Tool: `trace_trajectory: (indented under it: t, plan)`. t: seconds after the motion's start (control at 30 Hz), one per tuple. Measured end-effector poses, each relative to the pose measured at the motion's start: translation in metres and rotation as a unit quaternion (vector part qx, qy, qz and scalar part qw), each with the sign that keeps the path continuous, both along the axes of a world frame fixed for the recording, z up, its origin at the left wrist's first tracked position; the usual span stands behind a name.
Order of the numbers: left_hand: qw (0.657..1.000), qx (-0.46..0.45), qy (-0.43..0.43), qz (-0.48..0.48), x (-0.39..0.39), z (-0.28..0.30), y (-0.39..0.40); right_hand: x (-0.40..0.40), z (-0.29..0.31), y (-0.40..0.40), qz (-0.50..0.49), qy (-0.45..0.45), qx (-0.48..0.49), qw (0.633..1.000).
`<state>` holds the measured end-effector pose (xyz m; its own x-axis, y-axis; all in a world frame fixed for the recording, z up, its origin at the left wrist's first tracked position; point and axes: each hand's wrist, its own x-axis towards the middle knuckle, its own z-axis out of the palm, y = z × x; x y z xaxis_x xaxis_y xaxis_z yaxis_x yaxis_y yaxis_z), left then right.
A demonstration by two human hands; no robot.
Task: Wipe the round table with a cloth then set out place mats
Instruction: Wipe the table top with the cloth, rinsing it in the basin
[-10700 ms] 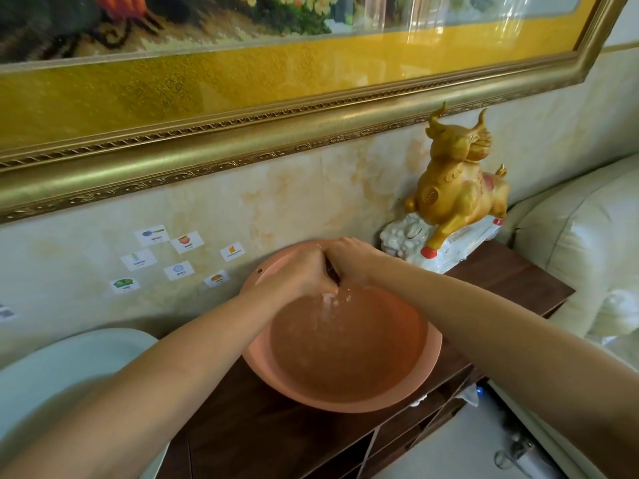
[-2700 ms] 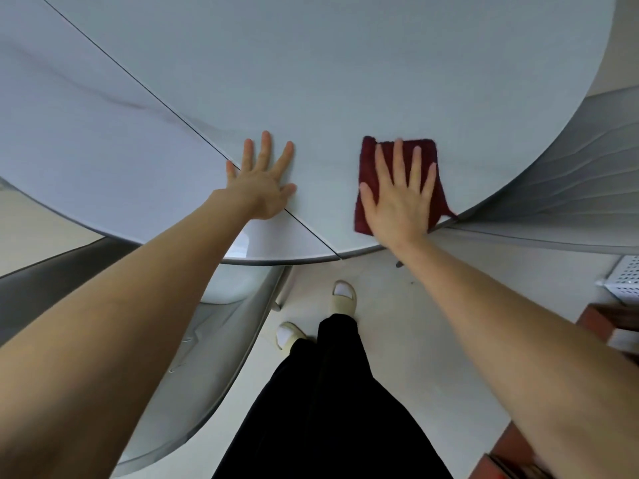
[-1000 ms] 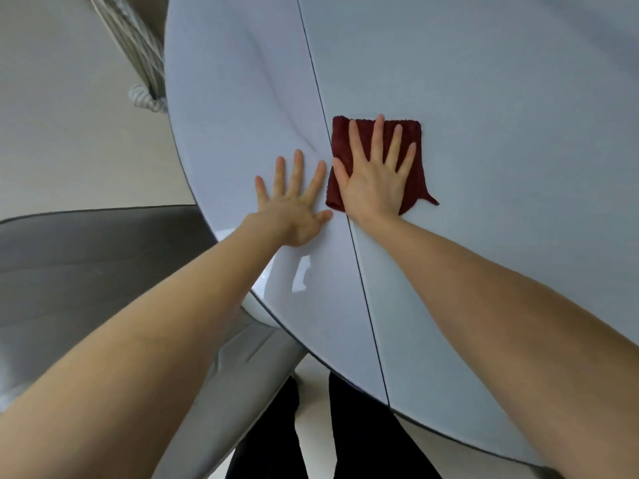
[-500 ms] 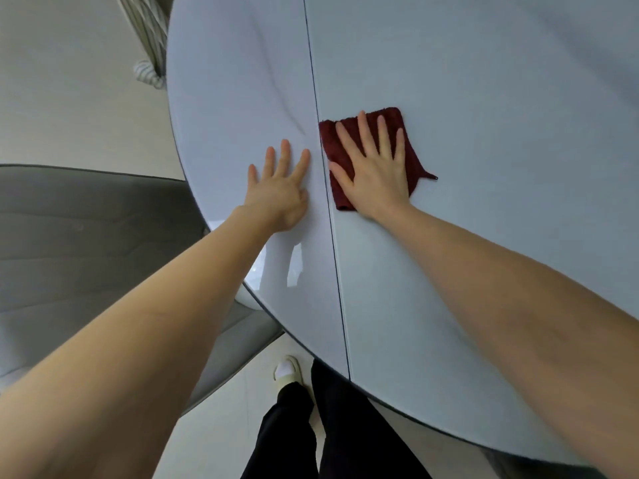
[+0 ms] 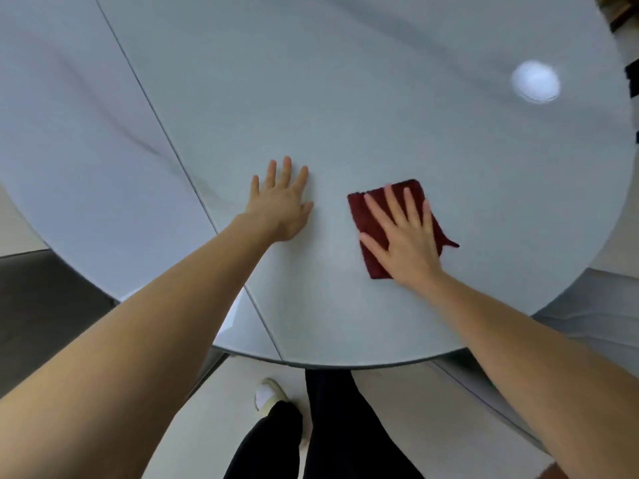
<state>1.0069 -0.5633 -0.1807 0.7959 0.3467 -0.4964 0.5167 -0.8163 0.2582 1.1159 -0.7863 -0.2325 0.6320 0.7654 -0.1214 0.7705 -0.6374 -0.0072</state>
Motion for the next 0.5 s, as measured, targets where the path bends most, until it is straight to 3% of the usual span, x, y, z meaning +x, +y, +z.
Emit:
trace_trajectory:
  t: [0.1, 0.17, 0.2, 0.27, 0.33, 0.37, 0.43, 0.5]
  plan:
    - [1.0, 0.013, 0.011, 0.003, 0.022, -0.008, 0.006, 0.067, 0.004, 0.045, -0.299, 0.011, 0.027, 0.954]
    - [1.0, 0.018, 0.004, 0.023, 0.045, -0.013, 0.018, 0.084, 0.003, 0.092, -0.356, 0.02, 0.047, 0.933]
    - [0.999, 0.018, -0.008, 0.033, 0.056, -0.013, 0.024, 0.081, 0.0, 0.105, -0.299, 0.002, 0.055, 0.953]
    - [0.998, 0.015, -0.034, 0.053, 0.09, -0.016, 0.036, 0.064, -0.007, 0.101, -0.074, -0.021, 0.066, 0.995]
    - [0.996, 0.015, -0.043, 0.075, 0.114, -0.018, 0.043, 0.043, -0.006, 0.06, 0.149, -0.001, 0.063, 0.987]
    - [0.996, 0.016, -0.038, 0.081, 0.125, -0.019, 0.044, 0.045, -0.006, 0.038, 0.214, 0.019, 0.05, 0.975]
    - [0.996, 0.01, -0.019, 0.084, 0.145, -0.017, 0.041, 0.077, -0.005, 0.008, 0.233, 0.016, 0.03, 0.972]
    - [0.998, 0.012, -0.012, 0.056, 0.168, -0.014, 0.037, 0.134, -0.005, 0.005, 0.097, -0.009, 0.028, 0.995]
